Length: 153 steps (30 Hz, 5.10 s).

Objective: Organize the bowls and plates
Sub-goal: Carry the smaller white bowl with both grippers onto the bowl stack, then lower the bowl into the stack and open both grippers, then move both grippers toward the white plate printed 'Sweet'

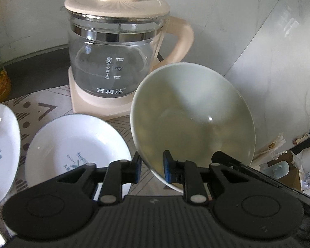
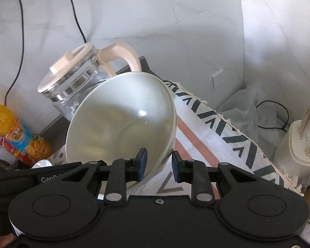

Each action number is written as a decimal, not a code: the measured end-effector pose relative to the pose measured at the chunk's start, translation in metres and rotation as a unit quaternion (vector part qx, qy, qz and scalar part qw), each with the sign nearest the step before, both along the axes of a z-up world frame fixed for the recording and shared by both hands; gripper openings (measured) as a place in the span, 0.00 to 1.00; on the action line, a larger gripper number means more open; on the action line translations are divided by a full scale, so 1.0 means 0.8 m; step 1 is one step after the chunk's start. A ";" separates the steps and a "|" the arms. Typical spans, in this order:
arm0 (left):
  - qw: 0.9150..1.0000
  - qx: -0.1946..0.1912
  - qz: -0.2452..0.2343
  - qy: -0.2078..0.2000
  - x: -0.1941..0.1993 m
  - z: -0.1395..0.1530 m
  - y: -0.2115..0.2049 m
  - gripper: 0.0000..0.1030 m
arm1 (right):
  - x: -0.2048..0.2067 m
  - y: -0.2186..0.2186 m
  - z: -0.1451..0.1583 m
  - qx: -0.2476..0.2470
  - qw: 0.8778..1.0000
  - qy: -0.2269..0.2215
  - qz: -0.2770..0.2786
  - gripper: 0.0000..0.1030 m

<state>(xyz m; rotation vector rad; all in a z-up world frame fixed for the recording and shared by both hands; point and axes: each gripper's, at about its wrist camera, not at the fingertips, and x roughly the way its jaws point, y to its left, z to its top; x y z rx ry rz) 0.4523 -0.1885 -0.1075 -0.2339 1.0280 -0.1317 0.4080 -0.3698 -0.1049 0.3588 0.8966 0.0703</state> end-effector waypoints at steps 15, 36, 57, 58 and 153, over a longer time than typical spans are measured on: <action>0.999 0.002 0.029 -0.023 -0.060 0.031 0.010 0.19 | -0.043 0.008 0.034 0.010 0.999 -0.026 0.039 0.25; 0.995 0.009 0.090 -0.043 -0.145 0.052 0.037 0.20 | -0.094 0.032 0.046 0.009 0.993 -0.040 0.111 0.25; 0.992 0.019 0.122 -0.015 -0.214 0.035 0.067 0.20 | -0.145 0.064 0.023 0.012 0.988 -0.006 0.156 0.25; 0.992 0.020 0.123 -0.013 -0.216 0.033 0.068 0.20 | -0.146 0.065 0.021 0.012 0.988 -0.005 0.156 0.25; 0.952 0.040 0.304 0.013 -0.330 0.050 0.319 0.80 | -0.171 0.309 0.063 0.027 0.950 -0.023 0.309 1.00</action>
